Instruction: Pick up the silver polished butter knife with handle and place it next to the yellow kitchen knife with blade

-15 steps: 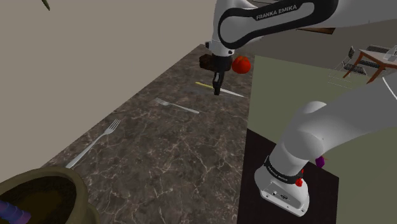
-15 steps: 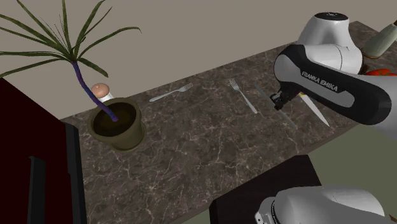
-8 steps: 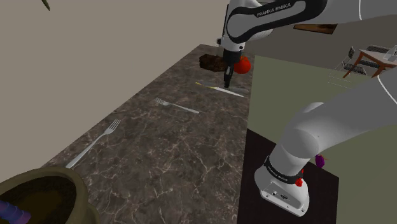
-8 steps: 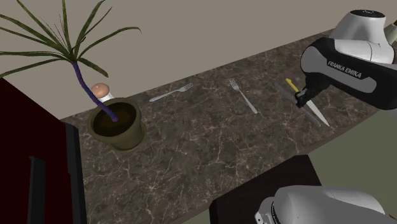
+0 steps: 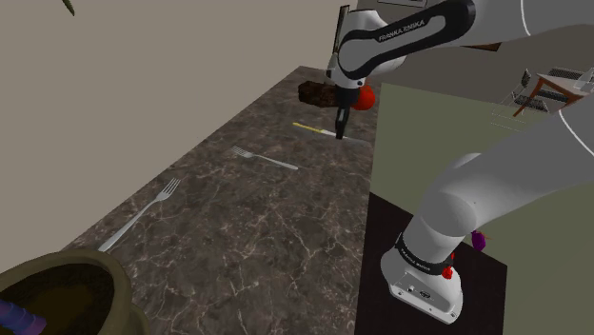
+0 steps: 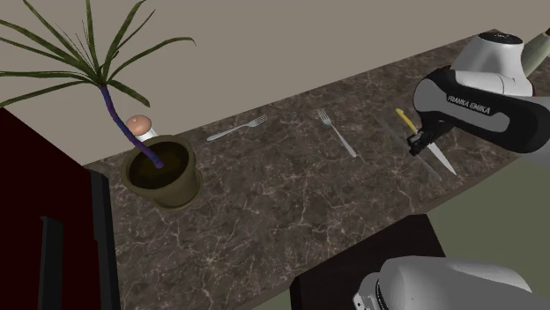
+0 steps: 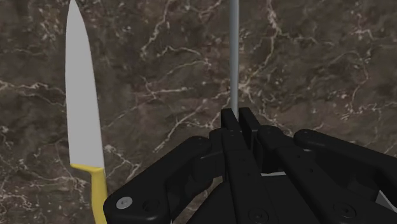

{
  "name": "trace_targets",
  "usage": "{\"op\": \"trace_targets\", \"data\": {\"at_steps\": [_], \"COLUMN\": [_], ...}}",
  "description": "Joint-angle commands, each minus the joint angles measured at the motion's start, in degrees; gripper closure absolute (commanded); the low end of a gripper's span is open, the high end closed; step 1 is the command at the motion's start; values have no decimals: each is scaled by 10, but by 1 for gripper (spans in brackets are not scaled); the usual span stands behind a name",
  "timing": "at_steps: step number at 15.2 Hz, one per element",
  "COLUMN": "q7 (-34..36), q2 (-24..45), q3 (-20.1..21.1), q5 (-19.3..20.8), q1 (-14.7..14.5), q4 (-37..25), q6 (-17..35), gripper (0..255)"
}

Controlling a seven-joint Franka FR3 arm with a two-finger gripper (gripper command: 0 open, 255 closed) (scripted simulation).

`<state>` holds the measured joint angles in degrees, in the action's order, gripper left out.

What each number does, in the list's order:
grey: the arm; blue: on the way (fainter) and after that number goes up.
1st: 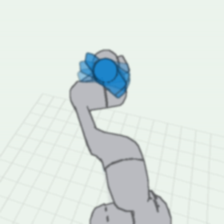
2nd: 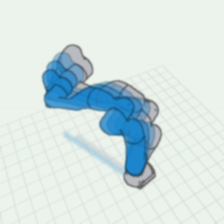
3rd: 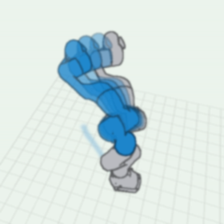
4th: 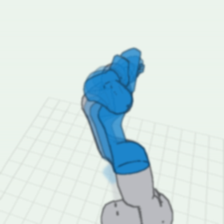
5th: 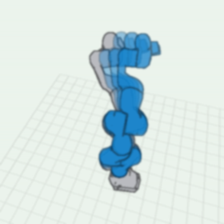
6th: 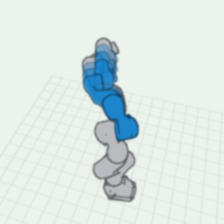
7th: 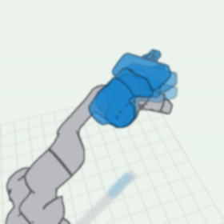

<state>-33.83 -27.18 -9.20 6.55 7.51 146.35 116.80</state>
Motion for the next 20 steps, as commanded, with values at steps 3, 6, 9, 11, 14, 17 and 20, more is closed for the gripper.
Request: {"op": "trace_targets", "data": {"at_steps": [3,6,9,11,14,17,20], "q7": [0,0,0,0,0,0,0], "q2": [15,28,43,43,43,43,43], "q3": [-3,-5,-7,-7,-7,-7,-7], "q5": [2,3,3,3,3,3,3], "q1": [1,1,1,1,1,1,1], "q4": [23,37,50,50,50,50,50], "q6": [38,65,93,93,93,93,93], "gripper": [255,255,255,255,255,255,0]}}
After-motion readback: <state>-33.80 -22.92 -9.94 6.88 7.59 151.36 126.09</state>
